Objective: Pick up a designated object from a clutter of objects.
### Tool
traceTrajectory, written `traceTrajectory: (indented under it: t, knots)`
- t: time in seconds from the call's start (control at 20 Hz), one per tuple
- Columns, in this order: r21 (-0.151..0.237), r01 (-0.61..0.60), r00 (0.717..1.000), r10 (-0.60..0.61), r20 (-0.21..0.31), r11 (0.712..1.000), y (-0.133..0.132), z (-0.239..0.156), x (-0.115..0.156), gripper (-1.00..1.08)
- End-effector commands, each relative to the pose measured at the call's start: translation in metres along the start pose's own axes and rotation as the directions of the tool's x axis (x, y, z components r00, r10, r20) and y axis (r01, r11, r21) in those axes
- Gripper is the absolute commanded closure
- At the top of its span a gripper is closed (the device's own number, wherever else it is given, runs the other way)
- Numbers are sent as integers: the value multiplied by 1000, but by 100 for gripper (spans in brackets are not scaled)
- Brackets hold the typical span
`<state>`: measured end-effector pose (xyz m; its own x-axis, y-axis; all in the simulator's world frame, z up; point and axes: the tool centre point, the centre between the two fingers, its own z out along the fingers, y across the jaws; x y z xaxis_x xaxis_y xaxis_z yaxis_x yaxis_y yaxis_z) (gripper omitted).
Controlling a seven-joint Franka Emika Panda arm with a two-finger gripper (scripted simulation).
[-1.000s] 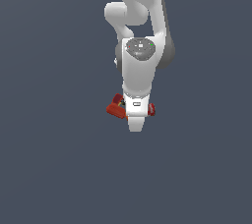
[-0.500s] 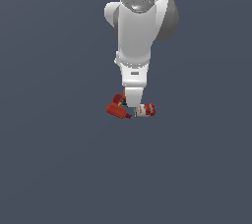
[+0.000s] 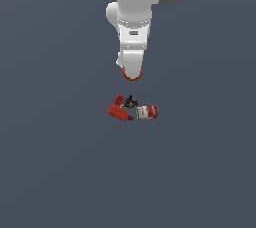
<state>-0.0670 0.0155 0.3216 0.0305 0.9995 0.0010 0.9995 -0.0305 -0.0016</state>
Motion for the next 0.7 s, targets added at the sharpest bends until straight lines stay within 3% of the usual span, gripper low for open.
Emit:
traceTrajectory:
  t: [0.0, 0.65]
  knots:
    - [-2, 0, 1000, 0, -1, 1000, -13, -23, -3, 108]
    - [-2, 0, 1000, 0, 0, 1000, -64, -114, -15, 108]
